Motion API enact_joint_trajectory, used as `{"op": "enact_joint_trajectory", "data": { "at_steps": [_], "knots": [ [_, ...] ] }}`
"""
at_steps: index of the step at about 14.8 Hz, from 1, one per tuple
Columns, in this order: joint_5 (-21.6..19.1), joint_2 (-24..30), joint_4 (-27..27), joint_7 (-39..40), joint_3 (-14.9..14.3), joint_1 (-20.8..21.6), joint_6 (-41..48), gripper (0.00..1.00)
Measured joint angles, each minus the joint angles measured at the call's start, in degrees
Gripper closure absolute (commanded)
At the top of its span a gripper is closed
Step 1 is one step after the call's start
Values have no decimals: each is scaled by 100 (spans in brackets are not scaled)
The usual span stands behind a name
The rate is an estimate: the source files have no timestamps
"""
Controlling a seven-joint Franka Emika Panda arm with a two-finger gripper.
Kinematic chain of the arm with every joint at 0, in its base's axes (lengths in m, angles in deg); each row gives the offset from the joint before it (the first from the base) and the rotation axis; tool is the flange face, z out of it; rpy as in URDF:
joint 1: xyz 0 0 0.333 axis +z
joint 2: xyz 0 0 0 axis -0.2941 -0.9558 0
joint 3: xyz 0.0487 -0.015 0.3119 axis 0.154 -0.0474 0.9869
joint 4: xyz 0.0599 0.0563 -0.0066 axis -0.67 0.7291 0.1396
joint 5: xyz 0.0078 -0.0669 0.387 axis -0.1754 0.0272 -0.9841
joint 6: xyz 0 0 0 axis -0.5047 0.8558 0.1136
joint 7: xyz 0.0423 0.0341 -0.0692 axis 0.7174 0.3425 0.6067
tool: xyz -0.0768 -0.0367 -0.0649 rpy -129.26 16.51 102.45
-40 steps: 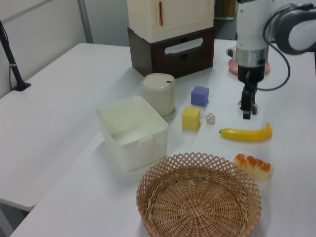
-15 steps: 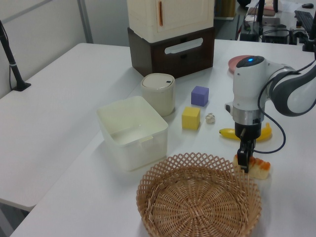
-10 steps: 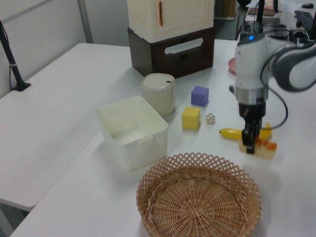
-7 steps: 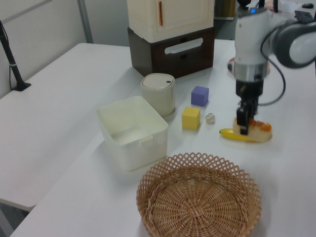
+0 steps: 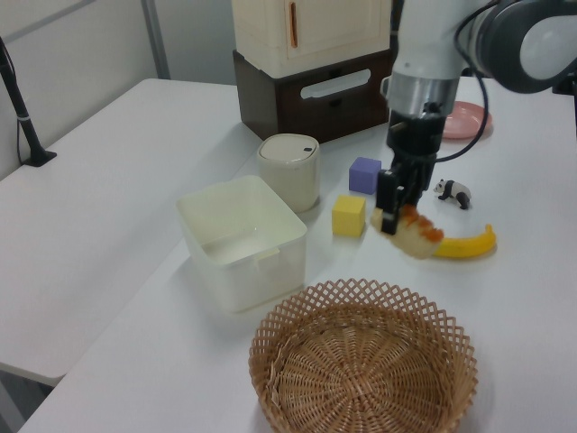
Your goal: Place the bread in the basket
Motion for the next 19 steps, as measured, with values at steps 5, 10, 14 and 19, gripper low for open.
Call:
{"op": "enact_joint_trajectory", "data": {
  "at_steps": [5,10,14,19],
  "knots": [
    [666,-1490,-868,-970,-5,813,0,0],
    [837,-1675,-1202,-1017,-68,690,43,0],
    [923,-854,-1312,453,-75,-371,1417,0],
    [930,-153,-1290,2667,-113,-1750,2363,0]
  ]
}}
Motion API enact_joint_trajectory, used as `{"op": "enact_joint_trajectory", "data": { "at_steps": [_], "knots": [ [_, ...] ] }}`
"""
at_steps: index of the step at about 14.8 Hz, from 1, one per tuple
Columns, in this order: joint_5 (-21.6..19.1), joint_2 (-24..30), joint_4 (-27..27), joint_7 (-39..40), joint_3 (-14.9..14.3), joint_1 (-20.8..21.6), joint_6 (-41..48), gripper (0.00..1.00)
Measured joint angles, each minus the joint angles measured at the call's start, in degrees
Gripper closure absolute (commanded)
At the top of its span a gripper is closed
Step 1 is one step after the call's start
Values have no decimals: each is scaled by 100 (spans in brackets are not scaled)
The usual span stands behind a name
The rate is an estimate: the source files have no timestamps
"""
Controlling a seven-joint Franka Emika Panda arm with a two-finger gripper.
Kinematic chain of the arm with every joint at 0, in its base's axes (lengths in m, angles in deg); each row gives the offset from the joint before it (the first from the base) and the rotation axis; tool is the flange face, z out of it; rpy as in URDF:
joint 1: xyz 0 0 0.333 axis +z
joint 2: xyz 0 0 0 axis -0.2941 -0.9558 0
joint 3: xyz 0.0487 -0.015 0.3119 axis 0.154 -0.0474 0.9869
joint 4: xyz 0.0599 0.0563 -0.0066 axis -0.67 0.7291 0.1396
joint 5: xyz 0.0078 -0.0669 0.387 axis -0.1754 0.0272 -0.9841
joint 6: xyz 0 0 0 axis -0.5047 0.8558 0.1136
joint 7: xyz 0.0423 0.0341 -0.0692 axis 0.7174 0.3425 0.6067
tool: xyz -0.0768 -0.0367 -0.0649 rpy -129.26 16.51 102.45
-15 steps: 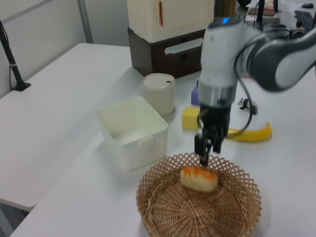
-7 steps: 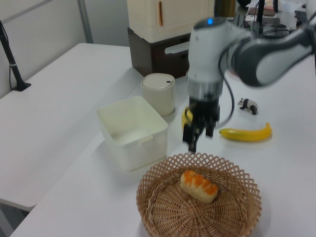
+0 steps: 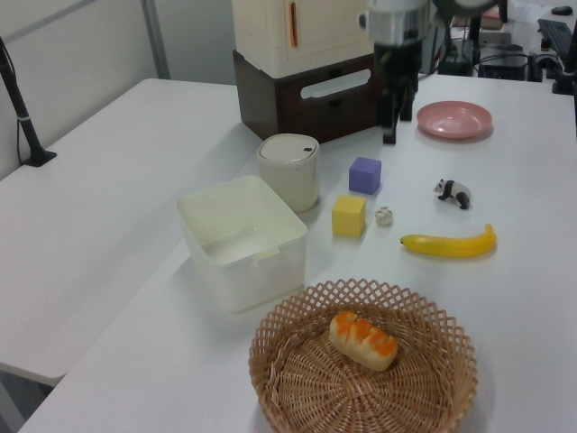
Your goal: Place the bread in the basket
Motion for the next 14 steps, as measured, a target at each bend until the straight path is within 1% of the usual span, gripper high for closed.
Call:
{"op": "enact_joint_trajectory", "data": {
  "at_steps": [2,3,6,8,10,14],
  "knots": [
    [0,125,12,570,-124,-379,97,0],
    [0,157,16,809,-266,-471,101,0],
    [-1,188,18,1459,-734,-515,101,0],
    [-1,214,18,1725,-936,-516,101,0],
    [-1,223,24,1792,-1012,-516,101,0],
    [-1,210,79,1794,-1044,-518,101,0]
  ]
}}
